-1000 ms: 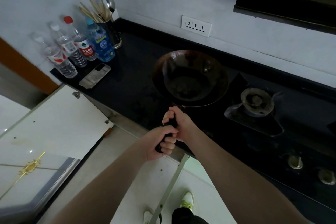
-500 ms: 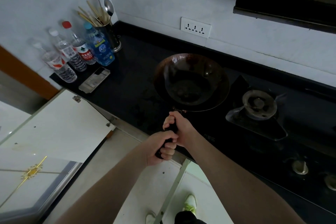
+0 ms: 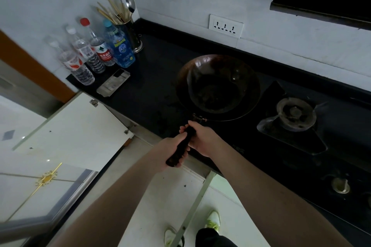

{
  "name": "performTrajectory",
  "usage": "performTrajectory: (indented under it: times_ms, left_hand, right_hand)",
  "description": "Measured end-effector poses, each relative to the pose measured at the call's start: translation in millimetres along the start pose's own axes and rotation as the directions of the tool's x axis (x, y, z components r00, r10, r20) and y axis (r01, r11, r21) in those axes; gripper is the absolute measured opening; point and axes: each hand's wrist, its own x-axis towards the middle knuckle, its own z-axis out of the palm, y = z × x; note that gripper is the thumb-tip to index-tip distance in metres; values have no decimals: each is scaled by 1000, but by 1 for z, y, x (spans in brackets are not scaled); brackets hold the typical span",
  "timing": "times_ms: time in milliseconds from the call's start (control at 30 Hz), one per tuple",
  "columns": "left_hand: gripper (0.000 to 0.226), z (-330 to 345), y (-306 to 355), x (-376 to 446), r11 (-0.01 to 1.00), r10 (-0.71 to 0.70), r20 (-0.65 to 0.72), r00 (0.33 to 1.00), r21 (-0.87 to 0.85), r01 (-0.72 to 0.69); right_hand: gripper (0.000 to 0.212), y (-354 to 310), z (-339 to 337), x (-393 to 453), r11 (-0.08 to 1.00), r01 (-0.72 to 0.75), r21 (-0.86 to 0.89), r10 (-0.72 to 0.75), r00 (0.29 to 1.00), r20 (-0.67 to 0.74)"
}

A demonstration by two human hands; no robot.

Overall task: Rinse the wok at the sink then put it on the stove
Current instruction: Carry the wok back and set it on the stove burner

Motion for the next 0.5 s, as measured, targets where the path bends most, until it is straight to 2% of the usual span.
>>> performTrajectory:
  times_ms: [133, 233, 367, 500]
  left_hand:
    - [44, -2, -1, -1, 997, 71, -56, 996, -2, -72]
    - [40, -2, -3, 0, 993, 116, -102, 988, -18, -118]
    - [46, -1, -6, -1, 989, 146, -145, 979, -1, -148]
    - [39, 2, -8, -5, 986, 165, -163, 973, -6, -169]
  right_hand:
    - [27, 1, -5, -4, 977, -11, -211, 9, 1000, -13]
    - [29, 3, -7, -8, 969, -25, -245, 12, 999, -52]
    - [25, 4, -9, -12, 949, 0, -316, -29, 996, -89]
    - [18, 6, -10, -13, 944, 33, -327, -78, 989, -126]
